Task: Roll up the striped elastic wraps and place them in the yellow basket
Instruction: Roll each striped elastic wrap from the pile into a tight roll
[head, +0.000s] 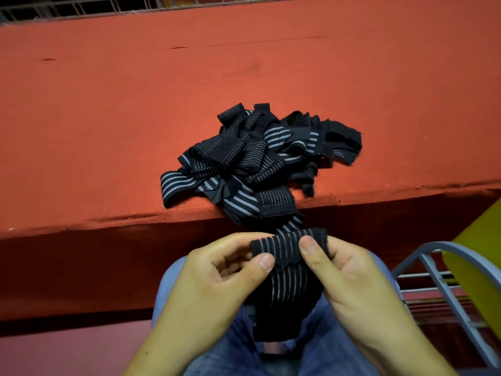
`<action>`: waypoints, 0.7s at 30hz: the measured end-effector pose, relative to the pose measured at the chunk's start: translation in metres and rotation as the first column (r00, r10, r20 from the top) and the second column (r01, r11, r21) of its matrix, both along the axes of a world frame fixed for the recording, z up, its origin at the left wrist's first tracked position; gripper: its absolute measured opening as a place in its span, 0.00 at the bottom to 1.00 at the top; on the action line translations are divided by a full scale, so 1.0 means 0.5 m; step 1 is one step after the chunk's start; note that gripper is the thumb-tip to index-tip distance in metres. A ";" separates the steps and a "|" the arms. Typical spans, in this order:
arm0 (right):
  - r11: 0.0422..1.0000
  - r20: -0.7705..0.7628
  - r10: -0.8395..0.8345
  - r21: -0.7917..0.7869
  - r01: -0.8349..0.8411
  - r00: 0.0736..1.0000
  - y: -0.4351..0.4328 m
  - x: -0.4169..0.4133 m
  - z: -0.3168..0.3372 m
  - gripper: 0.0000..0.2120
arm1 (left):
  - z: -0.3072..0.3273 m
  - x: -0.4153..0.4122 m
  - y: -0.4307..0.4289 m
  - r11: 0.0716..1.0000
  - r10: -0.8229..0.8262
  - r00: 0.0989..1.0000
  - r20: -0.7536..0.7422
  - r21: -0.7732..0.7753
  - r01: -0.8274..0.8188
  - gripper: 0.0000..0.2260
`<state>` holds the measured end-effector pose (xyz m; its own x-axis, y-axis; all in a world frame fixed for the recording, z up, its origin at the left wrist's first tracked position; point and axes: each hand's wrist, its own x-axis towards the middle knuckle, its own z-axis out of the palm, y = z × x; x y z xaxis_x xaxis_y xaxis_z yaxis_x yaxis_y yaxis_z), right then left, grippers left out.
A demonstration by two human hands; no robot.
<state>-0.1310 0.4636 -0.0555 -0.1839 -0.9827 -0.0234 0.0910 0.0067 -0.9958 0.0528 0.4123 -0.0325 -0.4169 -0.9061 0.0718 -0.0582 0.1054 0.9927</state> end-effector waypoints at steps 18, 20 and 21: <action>0.996 -0.070 0.060 0.073 -0.055 0.996 -0.001 0.021 -0.018 0.16 | -0.005 -0.010 0.006 1.000 -0.012 1.000 0.015 -0.021 0.013 0.10; 0.993 0.008 0.056 0.108 -0.056 0.998 0.000 0.018 -0.018 0.18 | -0.003 -0.009 0.005 0.999 0.007 1.000 -0.011 -0.033 -0.008 0.12; 0.990 0.043 0.060 0.128 -0.065 0.997 0.001 0.016 -0.018 0.19 | -0.003 -0.008 0.004 0.999 0.017 1.000 -0.014 -0.041 -0.017 0.13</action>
